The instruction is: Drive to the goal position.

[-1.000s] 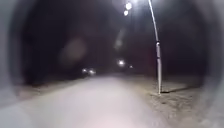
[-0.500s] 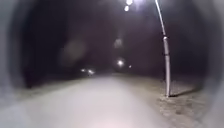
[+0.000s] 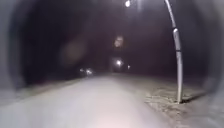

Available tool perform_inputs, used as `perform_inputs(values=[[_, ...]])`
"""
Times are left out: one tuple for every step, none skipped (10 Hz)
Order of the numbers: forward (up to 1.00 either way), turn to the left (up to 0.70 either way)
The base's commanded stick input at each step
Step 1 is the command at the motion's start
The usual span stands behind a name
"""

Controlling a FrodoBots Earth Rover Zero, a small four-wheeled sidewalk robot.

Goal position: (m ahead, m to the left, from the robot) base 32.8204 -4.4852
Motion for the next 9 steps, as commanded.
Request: perform_inputs(values=[[1.00,0.00],[1.00,0.00],[1.00,0.00],[1.00,0.00],[1.00,0.00],[1.00,0.00],[1.00,0.00],[1.00,0.00],[1.00,0.00]])
